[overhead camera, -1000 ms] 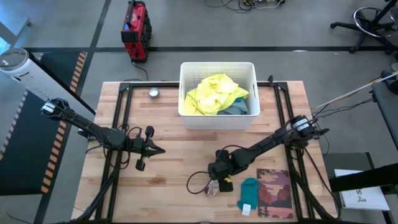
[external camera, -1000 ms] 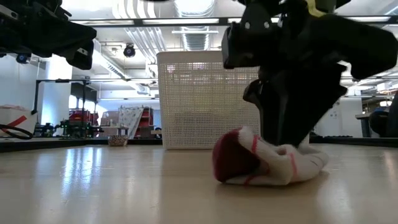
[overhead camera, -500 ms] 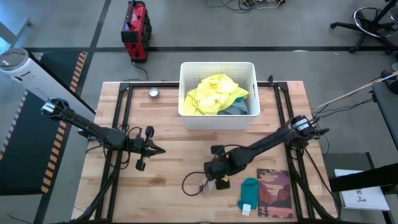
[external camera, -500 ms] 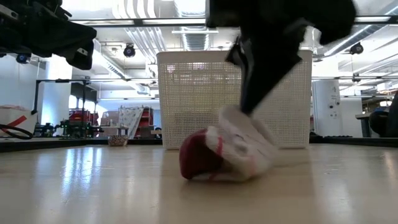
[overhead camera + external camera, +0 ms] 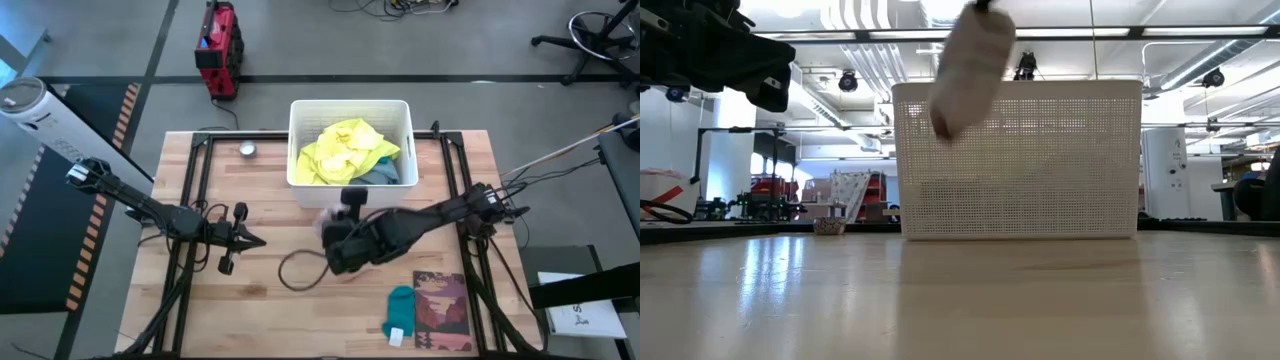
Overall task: Sort clothes
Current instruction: Put the red striped sock into the white bin, then put the blue sock into the white bin, then adjust the white bin on the table
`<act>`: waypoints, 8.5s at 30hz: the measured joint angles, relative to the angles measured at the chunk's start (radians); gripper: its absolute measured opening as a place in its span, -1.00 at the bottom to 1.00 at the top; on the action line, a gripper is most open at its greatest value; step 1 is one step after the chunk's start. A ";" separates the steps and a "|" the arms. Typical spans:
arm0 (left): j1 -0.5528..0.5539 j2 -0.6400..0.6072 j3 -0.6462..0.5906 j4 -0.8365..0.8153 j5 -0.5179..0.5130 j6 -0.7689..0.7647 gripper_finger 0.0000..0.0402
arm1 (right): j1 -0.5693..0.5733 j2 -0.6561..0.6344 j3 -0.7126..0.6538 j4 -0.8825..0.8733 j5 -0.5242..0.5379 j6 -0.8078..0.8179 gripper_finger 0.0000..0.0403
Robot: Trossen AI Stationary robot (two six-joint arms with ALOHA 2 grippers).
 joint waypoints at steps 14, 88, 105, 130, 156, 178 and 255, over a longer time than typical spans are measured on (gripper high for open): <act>0.000 0.000 0.000 0.000 0.000 -0.001 -1.00 | -0.279 -0.051 0.274 -0.027 0.295 -0.217 -1.00; 0.000 0.000 0.000 0.000 0.000 -0.013 -1.00 | -0.542 -0.372 -0.095 0.212 -0.586 -0.156 0.28; 0.000 0.000 0.000 -0.010 0.000 -0.053 -1.00 | -0.021 -0.313 -0.202 0.061 -0.586 0.135 0.31; 0.000 0.000 0.000 -0.009 0.000 -0.111 -0.48 | 0.303 -0.175 -0.818 0.362 -0.804 0.712 0.18; 0.010 -0.131 0.013 -0.087 -0.053 0.081 -0.98 | 0.214 -0.244 -0.983 0.507 -0.843 0.521 -0.96; 0.064 -0.251 0.272 -0.593 -0.052 0.108 -1.00 | -0.169 -0.574 -0.572 0.566 -0.264 -0.173 -1.00; 0.365 -0.385 0.198 -0.617 0.106 0.063 -1.00 | -0.660 -1.327 -1.407 0.663 -0.449 0.035 -1.00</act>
